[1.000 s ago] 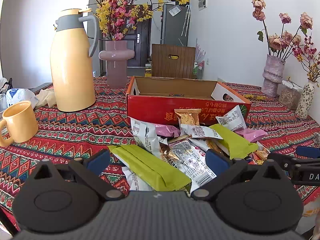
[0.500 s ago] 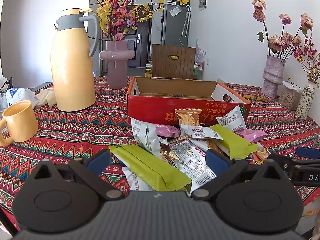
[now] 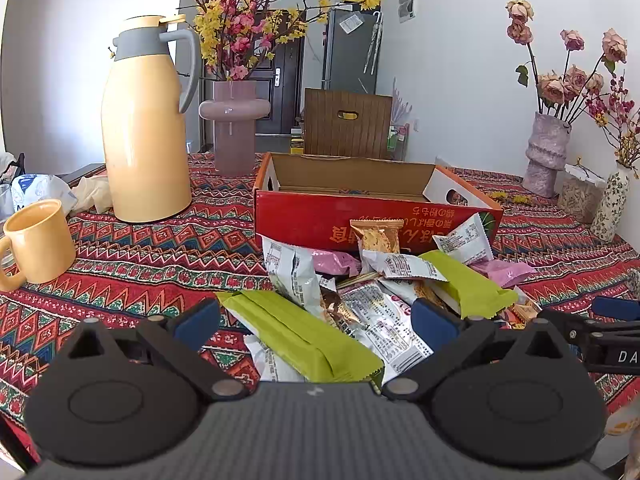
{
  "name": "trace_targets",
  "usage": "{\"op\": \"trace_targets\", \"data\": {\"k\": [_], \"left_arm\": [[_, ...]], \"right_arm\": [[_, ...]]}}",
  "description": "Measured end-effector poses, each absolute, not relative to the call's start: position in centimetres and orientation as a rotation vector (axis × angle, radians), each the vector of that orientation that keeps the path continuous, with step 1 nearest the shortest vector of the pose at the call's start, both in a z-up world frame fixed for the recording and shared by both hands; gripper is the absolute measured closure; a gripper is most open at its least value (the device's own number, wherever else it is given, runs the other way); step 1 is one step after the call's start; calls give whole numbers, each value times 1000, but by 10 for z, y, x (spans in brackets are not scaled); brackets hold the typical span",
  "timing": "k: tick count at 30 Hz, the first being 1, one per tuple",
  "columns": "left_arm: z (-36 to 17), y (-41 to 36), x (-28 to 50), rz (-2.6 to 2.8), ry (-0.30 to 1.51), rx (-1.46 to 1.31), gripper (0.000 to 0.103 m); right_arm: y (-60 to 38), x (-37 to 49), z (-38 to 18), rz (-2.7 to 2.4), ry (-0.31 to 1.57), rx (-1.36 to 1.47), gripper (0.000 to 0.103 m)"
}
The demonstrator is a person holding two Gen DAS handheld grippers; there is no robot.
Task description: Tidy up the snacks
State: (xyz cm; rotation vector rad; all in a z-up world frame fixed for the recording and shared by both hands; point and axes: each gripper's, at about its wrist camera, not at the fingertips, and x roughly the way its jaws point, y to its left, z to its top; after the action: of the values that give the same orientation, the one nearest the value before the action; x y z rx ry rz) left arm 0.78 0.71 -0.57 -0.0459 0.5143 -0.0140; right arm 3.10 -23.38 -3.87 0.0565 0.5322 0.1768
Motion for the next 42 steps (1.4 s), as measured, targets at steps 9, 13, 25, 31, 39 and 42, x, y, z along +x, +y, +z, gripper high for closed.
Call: {"op": "trace_targets", "data": {"k": [9,13,25,31,39,42], "left_arm": [[-8,10,11,-21,518,-62,0],[-9,11,12,-26,520,-69,0],[-12,16,18,-13,531,-78,0],[-13,21,23,7,539,-80,0],[-16,26,27,28,553,-88,0],[-17,26,28,24,558,-88,0]], "right_arm": [[-236,33,-39,179,527,68,0],[-241,34,-36,167,514,82,0],[-264,86,-49,53,627,143,7],[-267,109,-61,34,679,168,8],[-269,109,-75,10,713,100,10],[-268,103,-76,14,710,52,10]]}}
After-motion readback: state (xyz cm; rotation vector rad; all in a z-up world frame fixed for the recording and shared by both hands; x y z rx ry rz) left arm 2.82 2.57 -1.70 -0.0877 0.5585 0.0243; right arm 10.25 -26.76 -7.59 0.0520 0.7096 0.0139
